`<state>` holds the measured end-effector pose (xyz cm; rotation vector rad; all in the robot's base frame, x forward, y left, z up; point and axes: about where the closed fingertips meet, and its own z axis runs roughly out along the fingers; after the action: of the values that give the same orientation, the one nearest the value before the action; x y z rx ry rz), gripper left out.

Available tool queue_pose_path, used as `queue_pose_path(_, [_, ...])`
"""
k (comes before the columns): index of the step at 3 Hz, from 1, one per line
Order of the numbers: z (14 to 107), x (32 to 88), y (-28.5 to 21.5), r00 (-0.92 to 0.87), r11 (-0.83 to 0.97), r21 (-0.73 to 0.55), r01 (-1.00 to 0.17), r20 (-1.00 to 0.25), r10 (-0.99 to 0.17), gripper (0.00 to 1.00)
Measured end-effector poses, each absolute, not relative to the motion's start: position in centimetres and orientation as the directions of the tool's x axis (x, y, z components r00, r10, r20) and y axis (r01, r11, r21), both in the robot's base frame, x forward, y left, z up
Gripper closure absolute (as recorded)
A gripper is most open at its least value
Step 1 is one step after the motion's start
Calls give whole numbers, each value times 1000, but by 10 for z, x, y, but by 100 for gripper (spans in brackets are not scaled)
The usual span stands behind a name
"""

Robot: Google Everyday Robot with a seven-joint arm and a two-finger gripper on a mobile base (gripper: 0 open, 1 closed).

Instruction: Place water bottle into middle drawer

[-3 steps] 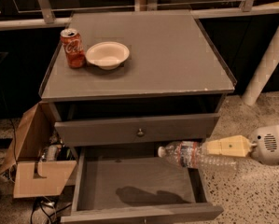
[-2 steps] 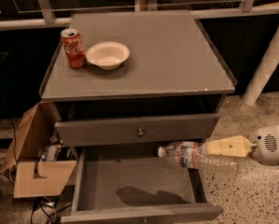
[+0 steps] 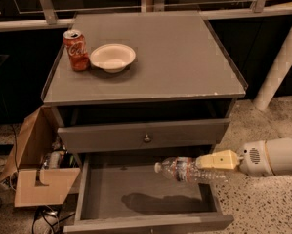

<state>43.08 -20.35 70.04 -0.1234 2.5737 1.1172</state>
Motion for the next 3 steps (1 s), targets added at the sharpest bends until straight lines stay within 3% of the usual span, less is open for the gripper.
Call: queue_pose_path(3, [648, 438, -195, -962, 644, 755, -125, -250, 106, 100])
